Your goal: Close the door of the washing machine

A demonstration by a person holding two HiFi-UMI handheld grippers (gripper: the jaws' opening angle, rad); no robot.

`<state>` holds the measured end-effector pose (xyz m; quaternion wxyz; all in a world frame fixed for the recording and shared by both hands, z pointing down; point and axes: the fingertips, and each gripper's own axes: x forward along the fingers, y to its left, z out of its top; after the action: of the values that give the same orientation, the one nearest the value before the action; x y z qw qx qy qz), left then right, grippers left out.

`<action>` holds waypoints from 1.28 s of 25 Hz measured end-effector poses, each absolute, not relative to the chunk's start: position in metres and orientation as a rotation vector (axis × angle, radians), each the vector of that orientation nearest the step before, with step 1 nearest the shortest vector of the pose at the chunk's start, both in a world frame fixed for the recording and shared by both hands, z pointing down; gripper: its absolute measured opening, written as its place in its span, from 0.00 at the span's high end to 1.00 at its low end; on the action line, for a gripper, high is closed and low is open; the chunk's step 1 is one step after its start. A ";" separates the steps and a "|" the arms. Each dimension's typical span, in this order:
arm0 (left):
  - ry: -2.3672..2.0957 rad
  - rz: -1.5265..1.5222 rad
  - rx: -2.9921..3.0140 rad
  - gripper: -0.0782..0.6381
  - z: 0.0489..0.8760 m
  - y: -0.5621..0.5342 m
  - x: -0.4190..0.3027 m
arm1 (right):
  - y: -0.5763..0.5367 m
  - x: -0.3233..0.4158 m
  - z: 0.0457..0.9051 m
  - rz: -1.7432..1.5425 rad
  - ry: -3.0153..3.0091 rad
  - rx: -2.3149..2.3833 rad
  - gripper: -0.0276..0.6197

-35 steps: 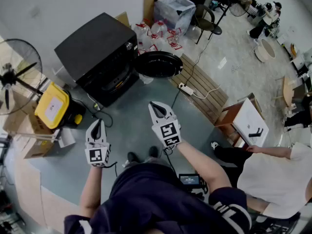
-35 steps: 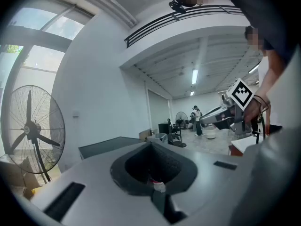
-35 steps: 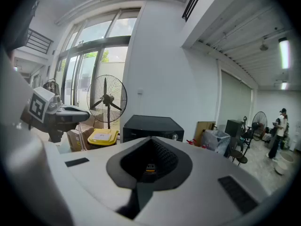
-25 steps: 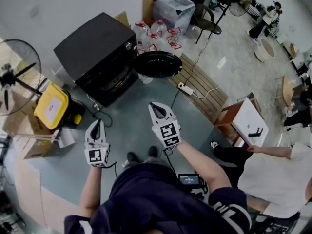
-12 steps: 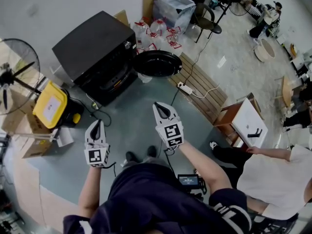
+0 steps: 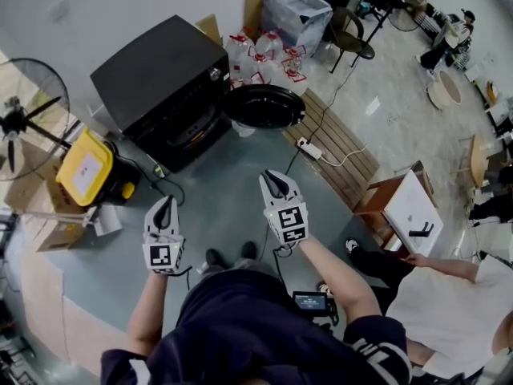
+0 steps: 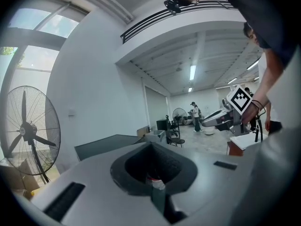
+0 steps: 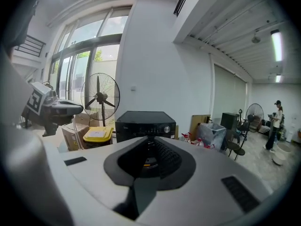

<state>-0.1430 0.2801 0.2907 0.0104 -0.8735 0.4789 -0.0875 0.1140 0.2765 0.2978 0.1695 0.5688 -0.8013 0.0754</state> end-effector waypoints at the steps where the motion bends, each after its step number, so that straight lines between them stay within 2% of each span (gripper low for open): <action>1: 1.498 -0.272 -2.723 0.86 0.290 0.280 -0.140 | 0.275 0.118 0.300 0.217 -2.276 1.612 0.86; 11: 1.473 -0.290 -2.707 0.86 0.287 0.263 -0.105 | 0.235 0.165 0.323 0.206 -2.251 1.593 0.85; 13: 1.455 -0.295 -2.716 0.86 0.291 0.247 -0.100 | 0.214 0.175 0.330 0.202 -2.234 1.607 0.82; 21: 1.360 -0.235 -2.763 0.86 0.298 0.163 -0.098 | 0.121 0.202 0.379 0.166 -2.106 1.663 0.84; 32: 1.361 -0.309 -2.844 0.86 0.331 0.072 -0.096 | 0.009 0.334 0.464 0.239 -1.884 1.795 0.81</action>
<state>-0.0961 0.0723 0.3312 -0.0133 -0.8977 0.4294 -0.0977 0.3341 0.0086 0.4639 0.2613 0.6631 -0.6958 0.0884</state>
